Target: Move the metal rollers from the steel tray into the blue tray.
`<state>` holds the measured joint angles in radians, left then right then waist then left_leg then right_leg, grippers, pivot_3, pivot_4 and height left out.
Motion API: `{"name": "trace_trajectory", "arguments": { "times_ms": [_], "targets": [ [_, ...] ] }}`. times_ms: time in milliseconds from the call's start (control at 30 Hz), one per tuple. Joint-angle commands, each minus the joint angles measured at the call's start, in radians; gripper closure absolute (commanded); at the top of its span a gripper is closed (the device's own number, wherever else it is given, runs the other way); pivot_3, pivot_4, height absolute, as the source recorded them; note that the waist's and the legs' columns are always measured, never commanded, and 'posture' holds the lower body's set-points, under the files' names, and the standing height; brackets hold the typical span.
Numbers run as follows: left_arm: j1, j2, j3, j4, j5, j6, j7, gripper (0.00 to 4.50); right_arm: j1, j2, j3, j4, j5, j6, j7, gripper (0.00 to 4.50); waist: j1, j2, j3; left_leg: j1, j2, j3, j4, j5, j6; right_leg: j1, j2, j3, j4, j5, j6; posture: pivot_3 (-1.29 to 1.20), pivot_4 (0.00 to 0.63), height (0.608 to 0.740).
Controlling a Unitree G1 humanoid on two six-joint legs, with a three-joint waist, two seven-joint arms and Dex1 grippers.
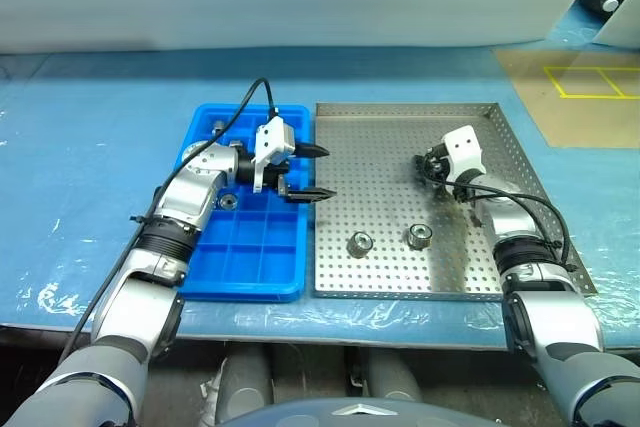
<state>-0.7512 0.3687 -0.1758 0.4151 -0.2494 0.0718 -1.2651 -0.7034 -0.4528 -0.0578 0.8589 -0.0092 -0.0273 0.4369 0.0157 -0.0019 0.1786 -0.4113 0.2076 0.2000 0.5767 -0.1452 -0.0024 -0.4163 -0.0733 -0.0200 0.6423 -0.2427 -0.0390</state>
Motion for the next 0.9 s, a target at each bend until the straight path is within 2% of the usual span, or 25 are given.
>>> {"name": "trace_trajectory", "arguments": {
  "times_ms": [33,100,133,367,500,700,900],
  "targets": [
    [-0.009,0.009,0.016,-0.027,-0.009,-0.007,-0.005,0.2,0.006,0.005,0.005,-0.049,0.006,-0.019,0.021,2.62,0.0,0.0,0.0,0.0,0.0,0.0,0.0,0.0,0.0,0.0,0.0,0.0,0.0,0.0,0.0,-0.23,0.15,0.74],
    [-0.009,0.01,0.015,-0.026,-0.008,-0.008,-0.007,0.2,0.009,0.005,0.009,-0.056,-0.003,-0.008,0.01,3.15,0.0,0.0,0.0,0.0,0.0,0.0,0.0,0.0,0.0,0.0,0.0,0.0,0.0,0.0,0.0,-0.23,0.15,0.74],
    [-0.008,0.013,0.016,-0.028,-0.008,-0.007,-0.008,0.2,0.012,0.008,0.01,-0.066,0.002,-0.01,0.022,3.25,-0.001,0.0,0.0,0.0,0.0,0.0,0.0,0.0,0.0,0.0,0.0,0.0,0.0,0.0,0.0,-0.23,0.15,0.74],
    [0.029,0.05,0.035,-0.088,-0.034,0.031,-0.018,0.2,0.0,0.026,0.018,-0.149,-0.002,0.02,0.018,3.24,-0.001,0.001,0.0,0.0,0.0,0.0,-0.001,0.0,-0.001,-0.001,0.0,0.0,0.0,0.0,0.0,-0.22,0.15,0.74],
    [0.071,0.114,0.076,-0.156,-0.052,0.074,-0.004,0.2,-0.028,0.061,0.037,-0.313,0.038,0.084,0.086,3.24,-0.005,0.001,0.001,0.0,0.001,0.002,-0.002,0.0,-0.001,-0.003,0.001,0.001,-0.001,0.0,0.0,-0.2,0.15,0.74],
    [0.119,0.211,0.14,-0.207,-0.073,0.11,0.024,0.2,-0.037,0.114,0.148,-0.529,0.063,0.178,0.244,3.24,0.008,0.001,0.001,0.0,0.002,0.002,-0.008,0.001,-0.004,-0.005,0.002,0.0,-0.001,0.0,0.0,-0.11,0.15,0.74],
    [0.255,0.318,0.247,-0.357,-0.099,0.181,0.102,0.2,-0.103,0.23,0.262,-0.522,0.057,0.149,0.323,3.24,0.026,0.001,0.001,-0.001,0.001,0.0,-0.012,0.002,-0.005,-0.007,0.001,0.0,-0.003,-0.001,-0.001,0.06,0.15,0.74]
  ]
}}
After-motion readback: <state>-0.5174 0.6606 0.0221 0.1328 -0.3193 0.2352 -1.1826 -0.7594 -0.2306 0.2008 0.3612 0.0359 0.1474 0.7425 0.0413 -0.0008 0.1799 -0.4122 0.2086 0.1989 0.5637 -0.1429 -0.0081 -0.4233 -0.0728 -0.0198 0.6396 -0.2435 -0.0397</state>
